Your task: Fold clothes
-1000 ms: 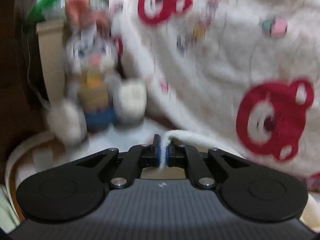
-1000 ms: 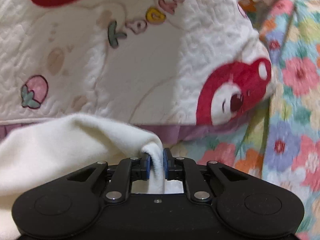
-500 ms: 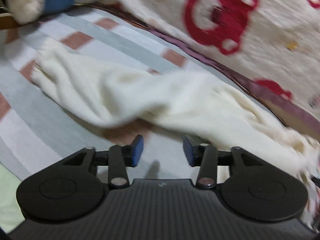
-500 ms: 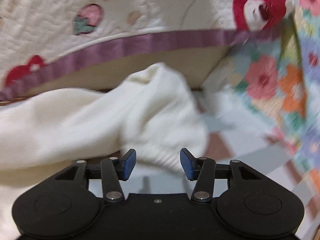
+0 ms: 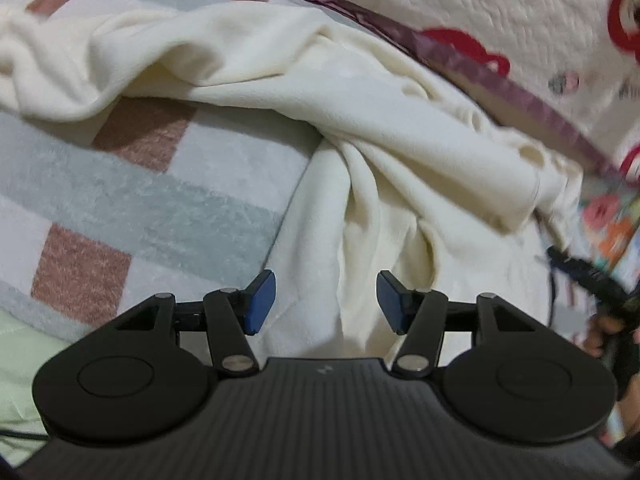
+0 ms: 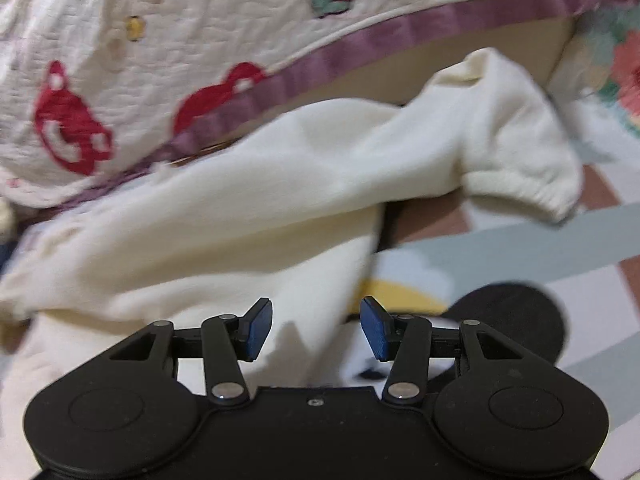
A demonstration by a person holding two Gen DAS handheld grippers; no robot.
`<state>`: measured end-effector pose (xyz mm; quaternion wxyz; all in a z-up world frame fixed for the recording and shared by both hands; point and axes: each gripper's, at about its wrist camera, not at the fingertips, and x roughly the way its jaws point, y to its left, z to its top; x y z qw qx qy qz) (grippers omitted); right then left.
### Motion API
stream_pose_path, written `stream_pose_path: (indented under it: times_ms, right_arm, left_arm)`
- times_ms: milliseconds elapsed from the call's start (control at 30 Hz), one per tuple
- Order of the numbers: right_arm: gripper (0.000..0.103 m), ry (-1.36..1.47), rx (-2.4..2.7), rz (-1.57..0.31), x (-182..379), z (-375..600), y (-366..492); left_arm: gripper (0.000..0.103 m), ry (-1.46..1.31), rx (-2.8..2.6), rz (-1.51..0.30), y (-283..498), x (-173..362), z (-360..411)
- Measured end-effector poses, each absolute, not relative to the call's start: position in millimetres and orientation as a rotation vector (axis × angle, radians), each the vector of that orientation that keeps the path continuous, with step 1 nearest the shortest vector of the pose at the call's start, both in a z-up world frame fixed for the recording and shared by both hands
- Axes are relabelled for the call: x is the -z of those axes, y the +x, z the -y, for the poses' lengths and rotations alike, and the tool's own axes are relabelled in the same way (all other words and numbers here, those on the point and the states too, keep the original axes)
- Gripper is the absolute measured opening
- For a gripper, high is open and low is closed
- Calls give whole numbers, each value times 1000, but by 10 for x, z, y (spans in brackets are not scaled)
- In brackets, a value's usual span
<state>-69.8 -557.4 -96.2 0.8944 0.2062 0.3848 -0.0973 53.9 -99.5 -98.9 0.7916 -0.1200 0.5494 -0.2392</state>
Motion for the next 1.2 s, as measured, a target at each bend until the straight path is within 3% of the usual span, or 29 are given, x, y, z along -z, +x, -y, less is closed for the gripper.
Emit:
stream_pose_path:
  times_ms: [233, 400, 433, 467, 533, 733, 933, 1200]
  right_arm:
    - [62, 588, 66, -911, 1119, 5436, -1010]
    - [69, 604, -57, -822, 970, 5336, -814]
    - [63, 605, -82, -802, 936, 5314, -771]
    - [40, 606, -106, -782, 903, 5293, -728]
    - [17, 607, -155, -742, 836, 5250, -641]
    - [15, 608, -300, -620, 634, 5123, -382]
    - [15, 472, -238, -657, 400, 5071, 487]
    - [14, 379, -147, -758, 400, 5013, 1223]
  left_arm:
    - [55, -230, 518, -1211, 517, 1079, 1055]
    - [55, -298, 499, -1226, 597, 1154, 962]
    - [55, -300, 498, -1220, 607, 1159, 957]
    - [55, -302, 501, -1208, 619, 1156, 961]
    - [55, -317, 523, -1164, 650, 1127, 976]
    - [55, -347, 609, -934, 579, 849, 922]
    - [55, -448, 838, -890, 554, 692, 889]
    - [66, -56, 986, -860, 217, 574, 1418]
